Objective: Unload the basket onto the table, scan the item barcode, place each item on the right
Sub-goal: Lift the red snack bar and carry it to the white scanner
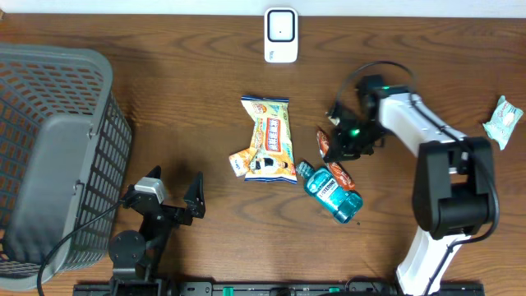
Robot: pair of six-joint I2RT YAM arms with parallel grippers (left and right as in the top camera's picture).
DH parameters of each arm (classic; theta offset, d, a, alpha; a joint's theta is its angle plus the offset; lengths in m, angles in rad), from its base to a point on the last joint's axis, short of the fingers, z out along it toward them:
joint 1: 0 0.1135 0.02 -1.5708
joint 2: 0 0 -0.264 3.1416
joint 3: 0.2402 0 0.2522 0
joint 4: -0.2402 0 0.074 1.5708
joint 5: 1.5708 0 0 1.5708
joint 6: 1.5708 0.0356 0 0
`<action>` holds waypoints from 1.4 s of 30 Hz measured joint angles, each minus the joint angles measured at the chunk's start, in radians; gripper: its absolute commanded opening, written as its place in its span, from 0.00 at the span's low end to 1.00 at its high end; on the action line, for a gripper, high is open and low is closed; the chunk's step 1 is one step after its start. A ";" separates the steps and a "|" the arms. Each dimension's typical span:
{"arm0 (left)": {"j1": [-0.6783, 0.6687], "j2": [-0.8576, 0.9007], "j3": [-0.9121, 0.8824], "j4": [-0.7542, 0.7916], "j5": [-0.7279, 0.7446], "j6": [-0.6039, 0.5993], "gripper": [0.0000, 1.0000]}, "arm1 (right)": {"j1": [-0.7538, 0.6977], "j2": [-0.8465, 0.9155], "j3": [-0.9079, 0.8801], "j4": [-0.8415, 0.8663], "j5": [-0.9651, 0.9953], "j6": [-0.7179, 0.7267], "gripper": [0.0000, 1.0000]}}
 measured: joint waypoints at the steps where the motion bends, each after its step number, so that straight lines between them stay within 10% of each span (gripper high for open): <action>1: 0.000 0.000 0.000 0.000 0.000 0.000 0.98 | -0.026 0.000 0.000 -0.019 -0.074 -0.024 0.01; 13: 0.000 0.000 0.000 0.000 0.000 0.000 0.98 | -0.151 0.000 0.000 -0.384 -0.650 -0.354 0.01; 26: 0.000 0.000 0.000 0.000 0.000 0.000 0.98 | -0.093 0.000 0.000 -0.674 -0.838 -0.816 0.01; 42: 0.000 0.000 0.000 0.000 0.000 0.000 0.98 | -0.027 0.000 0.000 -0.674 -0.882 0.008 0.01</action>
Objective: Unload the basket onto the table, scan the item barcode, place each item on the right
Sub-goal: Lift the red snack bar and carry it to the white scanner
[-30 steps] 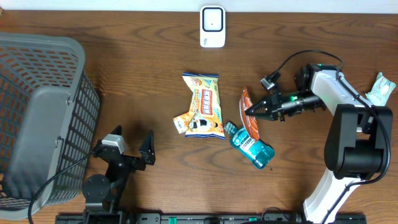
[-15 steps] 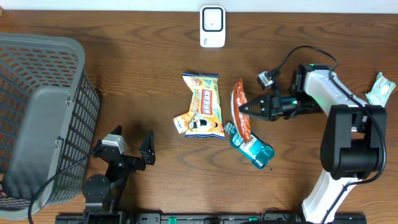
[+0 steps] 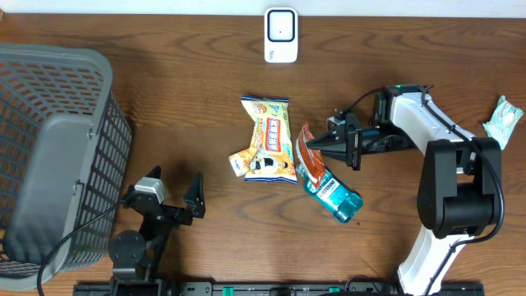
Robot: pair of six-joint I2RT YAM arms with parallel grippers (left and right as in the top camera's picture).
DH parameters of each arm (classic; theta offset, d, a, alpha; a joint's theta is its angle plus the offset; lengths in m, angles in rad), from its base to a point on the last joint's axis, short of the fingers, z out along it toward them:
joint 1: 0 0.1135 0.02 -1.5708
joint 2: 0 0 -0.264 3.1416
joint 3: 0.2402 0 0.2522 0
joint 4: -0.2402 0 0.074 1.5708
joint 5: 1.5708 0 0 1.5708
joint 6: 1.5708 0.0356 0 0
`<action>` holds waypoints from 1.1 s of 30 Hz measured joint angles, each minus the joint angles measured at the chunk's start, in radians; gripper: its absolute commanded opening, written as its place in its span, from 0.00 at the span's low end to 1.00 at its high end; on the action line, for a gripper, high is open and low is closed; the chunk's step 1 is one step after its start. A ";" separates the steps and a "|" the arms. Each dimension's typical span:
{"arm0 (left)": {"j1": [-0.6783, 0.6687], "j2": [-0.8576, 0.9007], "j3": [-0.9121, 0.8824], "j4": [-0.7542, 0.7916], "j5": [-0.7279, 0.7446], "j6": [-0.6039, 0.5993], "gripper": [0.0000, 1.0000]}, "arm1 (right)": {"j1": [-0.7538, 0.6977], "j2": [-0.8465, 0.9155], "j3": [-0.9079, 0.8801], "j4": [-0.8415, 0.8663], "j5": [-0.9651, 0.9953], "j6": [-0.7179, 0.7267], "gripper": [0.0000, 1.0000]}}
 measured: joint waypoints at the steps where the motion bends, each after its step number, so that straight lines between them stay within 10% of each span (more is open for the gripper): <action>1: 0.000 0.000 0.000 0.000 0.000 0.000 0.98 | 0.000 0.000 0.000 0.000 0.000 0.022 0.01; 23: 0.000 0.000 0.000 0.000 0.000 0.000 0.98 | -0.079 -0.211 0.055 0.238 0.165 -0.168 0.01; 33: 0.000 0.000 0.000 0.000 0.000 0.000 0.98 | 0.029 -0.269 0.072 0.910 0.763 0.343 0.02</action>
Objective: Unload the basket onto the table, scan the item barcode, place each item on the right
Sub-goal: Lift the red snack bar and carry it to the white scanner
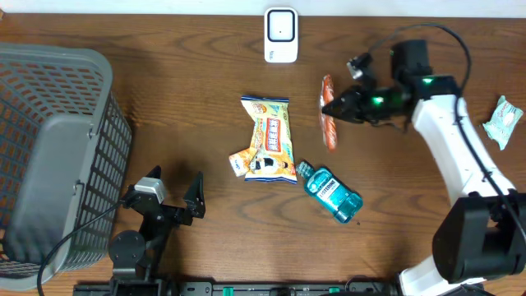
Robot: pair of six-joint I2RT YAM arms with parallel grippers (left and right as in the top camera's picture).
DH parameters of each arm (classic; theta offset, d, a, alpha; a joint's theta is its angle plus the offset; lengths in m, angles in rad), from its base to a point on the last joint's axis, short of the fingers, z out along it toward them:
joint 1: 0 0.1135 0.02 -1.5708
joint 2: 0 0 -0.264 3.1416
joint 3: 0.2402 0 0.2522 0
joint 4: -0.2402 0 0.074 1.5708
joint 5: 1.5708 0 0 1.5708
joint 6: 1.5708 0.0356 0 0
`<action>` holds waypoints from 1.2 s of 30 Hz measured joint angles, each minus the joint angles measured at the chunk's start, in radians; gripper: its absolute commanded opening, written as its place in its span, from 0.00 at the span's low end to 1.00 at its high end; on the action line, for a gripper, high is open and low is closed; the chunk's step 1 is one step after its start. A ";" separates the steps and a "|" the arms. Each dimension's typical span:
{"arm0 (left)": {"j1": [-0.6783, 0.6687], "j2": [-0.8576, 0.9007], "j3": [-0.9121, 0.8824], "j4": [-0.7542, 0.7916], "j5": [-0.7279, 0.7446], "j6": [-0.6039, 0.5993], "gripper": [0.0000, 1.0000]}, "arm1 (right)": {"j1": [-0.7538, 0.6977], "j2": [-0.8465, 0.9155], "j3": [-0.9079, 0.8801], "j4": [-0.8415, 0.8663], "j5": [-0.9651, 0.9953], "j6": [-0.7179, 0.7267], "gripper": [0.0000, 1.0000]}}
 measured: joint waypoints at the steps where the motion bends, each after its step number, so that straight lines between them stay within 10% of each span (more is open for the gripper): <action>1: 0.000 0.000 0.000 0.000 0.000 0.000 0.98 | 0.023 0.000 0.000 0.040 0.050 0.042 0.02; 15: 0.000 0.000 0.000 0.000 0.000 0.000 0.98 | 0.221 0.072 0.076 0.525 0.628 0.290 0.01; 29: 0.000 0.002 0.000 0.000 0.000 0.000 0.98 | 0.225 0.737 0.844 0.549 0.769 0.319 0.01; 36: 0.000 0.002 0.000 0.000 0.000 0.000 0.98 | 0.242 0.822 0.918 0.611 0.786 0.349 0.01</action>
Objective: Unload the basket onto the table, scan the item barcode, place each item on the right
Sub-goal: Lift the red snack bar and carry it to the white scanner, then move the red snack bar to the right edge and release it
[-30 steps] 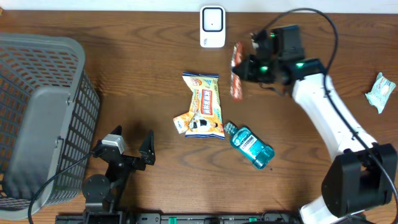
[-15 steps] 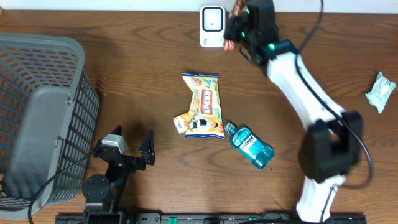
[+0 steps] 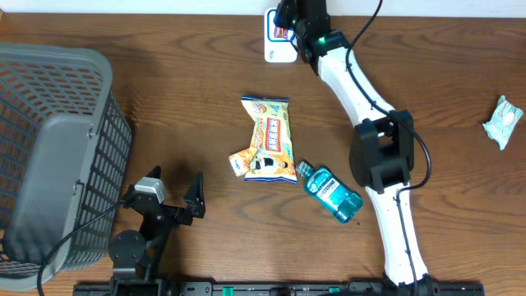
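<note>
My right arm reaches across the table to the white scanner (image 3: 278,51) at the far edge. Its gripper (image 3: 288,20) hangs right over the scanner, shut on the orange snack packet (image 3: 282,33). Only a small red and white bit of the packet shows under the fingers, over the scanner's face. The left gripper (image 3: 177,194) rests open near the front edge, away from everything.
A grey mesh basket (image 3: 57,148) fills the left side. A yellow snack bag (image 3: 269,138), a small orange packet (image 3: 239,163) and a teal mouthwash bottle (image 3: 332,191) lie mid-table. A green and white packet (image 3: 501,122) lies at the far right.
The right gripper, with the orange packet, has gone from right of the scanner, mid-depth, to directly over the scanner at the far edge. The left arm is unchanged.
The right gripper was down at the orange packet beside the mouthwash bottle. Then it held the packet just above the bottle. Later the packet hung in the air right of the scanner, and now it is over the scanner.
</note>
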Robot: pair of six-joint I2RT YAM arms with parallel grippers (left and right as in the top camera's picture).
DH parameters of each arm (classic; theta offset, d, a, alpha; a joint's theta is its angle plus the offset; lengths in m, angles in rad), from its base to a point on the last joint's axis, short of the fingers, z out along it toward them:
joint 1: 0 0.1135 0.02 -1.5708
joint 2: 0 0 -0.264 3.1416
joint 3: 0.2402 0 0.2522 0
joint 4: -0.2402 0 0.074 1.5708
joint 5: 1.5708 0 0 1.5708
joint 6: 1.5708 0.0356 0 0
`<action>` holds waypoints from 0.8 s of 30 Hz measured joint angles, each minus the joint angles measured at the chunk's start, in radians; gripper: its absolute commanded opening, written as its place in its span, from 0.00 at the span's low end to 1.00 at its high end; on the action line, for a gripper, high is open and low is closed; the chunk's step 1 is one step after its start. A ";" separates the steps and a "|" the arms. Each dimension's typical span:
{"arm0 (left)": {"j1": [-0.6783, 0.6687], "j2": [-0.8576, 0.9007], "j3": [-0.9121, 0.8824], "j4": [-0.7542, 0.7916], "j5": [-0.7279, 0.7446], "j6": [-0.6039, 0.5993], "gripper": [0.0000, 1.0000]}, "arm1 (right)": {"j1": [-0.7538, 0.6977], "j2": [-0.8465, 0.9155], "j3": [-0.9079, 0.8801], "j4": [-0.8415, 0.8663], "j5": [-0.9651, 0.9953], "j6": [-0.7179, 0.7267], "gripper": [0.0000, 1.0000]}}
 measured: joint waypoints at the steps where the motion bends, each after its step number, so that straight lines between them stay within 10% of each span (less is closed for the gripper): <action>1: 0.000 0.000 0.000 0.000 0.000 0.000 0.98 | 0.004 0.002 0.002 -0.002 0.012 0.004 0.01; 12: 0.000 0.000 0.000 0.000 0.000 0.000 0.98 | 0.029 0.003 0.011 -0.077 0.129 0.009 0.01; 24: 0.000 0.000 0.000 0.000 0.000 0.000 0.98 | -0.118 -0.177 0.023 -0.700 0.146 0.042 0.01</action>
